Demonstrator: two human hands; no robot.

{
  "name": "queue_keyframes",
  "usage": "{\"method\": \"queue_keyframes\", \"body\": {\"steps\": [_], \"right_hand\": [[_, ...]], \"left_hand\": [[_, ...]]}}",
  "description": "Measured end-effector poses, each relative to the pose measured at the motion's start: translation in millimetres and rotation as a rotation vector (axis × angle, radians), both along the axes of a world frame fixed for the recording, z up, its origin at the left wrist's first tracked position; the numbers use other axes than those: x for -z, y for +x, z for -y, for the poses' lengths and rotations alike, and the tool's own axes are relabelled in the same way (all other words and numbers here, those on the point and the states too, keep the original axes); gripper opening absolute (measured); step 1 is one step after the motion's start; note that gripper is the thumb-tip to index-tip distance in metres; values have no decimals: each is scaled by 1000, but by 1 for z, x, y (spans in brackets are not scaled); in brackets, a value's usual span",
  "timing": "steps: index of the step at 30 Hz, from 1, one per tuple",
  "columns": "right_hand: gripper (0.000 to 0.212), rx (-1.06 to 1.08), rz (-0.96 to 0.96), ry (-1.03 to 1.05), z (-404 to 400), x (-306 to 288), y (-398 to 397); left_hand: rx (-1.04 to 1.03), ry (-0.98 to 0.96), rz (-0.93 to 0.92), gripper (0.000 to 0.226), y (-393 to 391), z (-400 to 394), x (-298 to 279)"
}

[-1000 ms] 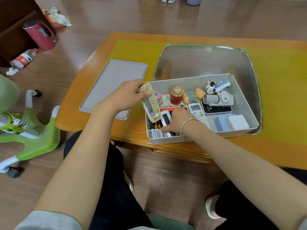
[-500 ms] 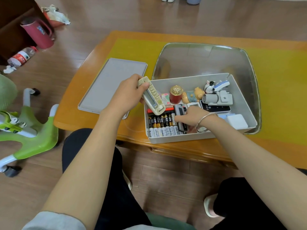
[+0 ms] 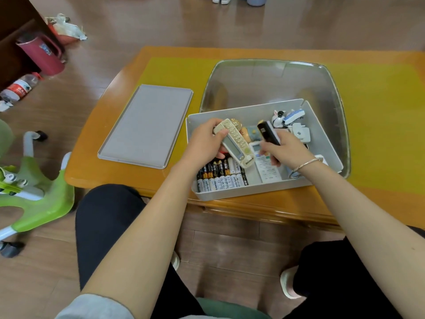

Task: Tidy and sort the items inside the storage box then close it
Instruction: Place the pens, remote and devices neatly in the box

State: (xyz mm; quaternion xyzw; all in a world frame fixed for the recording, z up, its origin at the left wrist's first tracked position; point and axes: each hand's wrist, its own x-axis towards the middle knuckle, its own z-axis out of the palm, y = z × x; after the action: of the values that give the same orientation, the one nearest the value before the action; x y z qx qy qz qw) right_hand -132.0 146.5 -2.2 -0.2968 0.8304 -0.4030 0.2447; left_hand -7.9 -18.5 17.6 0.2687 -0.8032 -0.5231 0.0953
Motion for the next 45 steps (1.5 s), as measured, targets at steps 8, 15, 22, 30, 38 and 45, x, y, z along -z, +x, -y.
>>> {"method": "queue_keyframes", "body": {"steps": [8,15,22,30,38,45], "right_hand": [[11,-82,109,-79,2,0,13],[8,-108,156,-158,4,1,20],[13,74,68,-137,-1,11,3],[6,-203,44,188,24,18,11],[7,-223,57,285,37,20,11],[6,80,77,40,18,14,-5]], "left_hand": [[-28,33,-70,22,3,-11,4],[72,13,106,30,5,-24,15],[-59,-70,229,28,4,-11,16],[-168,-231,226,32,9,-4,14],[-121,-262,254,36,14,-7,19],[-47,-141,323,27,0,-27,24]]}}
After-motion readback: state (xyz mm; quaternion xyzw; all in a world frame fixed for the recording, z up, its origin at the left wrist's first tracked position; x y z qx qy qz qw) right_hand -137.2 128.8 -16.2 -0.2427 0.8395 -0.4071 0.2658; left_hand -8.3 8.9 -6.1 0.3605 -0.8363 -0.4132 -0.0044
